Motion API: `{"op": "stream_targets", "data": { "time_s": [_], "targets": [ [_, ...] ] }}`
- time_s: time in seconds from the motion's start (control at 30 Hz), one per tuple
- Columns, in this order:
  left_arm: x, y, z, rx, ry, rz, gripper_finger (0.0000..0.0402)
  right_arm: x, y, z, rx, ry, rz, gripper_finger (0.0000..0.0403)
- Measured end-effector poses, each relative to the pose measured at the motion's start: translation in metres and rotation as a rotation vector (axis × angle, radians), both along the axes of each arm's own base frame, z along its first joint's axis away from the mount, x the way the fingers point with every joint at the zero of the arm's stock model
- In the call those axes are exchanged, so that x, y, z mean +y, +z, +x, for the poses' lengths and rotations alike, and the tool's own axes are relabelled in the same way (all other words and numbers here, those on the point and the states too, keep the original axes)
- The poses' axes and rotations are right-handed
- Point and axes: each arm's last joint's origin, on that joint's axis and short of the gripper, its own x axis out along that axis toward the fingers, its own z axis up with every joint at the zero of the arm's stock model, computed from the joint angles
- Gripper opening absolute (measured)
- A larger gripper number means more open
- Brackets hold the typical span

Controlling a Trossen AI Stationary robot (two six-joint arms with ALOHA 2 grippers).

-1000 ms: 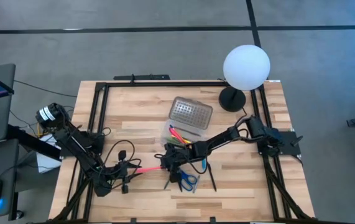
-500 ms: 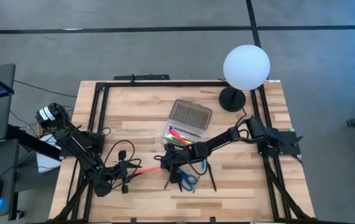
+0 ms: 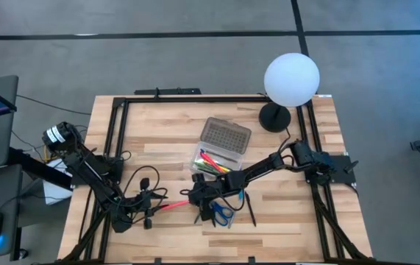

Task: Pick & place school supplies into a supply box
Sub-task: Put the pink pencil into the gray supply box

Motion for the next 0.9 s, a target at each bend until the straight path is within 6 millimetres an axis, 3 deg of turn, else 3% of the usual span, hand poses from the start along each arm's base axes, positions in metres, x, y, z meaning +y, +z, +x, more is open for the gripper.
{"op": "stream_targets", "data": {
  "time_s": [0.23,0.53,0.73,0.9],
  "targets": [
    [0.001,-0.001,-0.001,-0.004,0.018,0.027,0.0123,-0.003,0.016,-0.004,-0.001,-0.045,-0.049,0.0],
    [-0.001,0.0,-0.007,-0.042,0.033,0.073,0.0123,-0.002,0.054,-0.018,-0.002,-0.154,-0.163,0.0],
    [-0.004,0.0,-0.011,-0.061,0.031,0.088,0.0123,-0.013,0.075,-0.036,0.071,-0.336,-0.234,0.0],
    [-0.004,0.0,-0.012,-0.062,0.03,0.089,0.0123,-0.026,0.078,-0.053,0.182,-0.518,-0.29,0.0]
  ]
}}
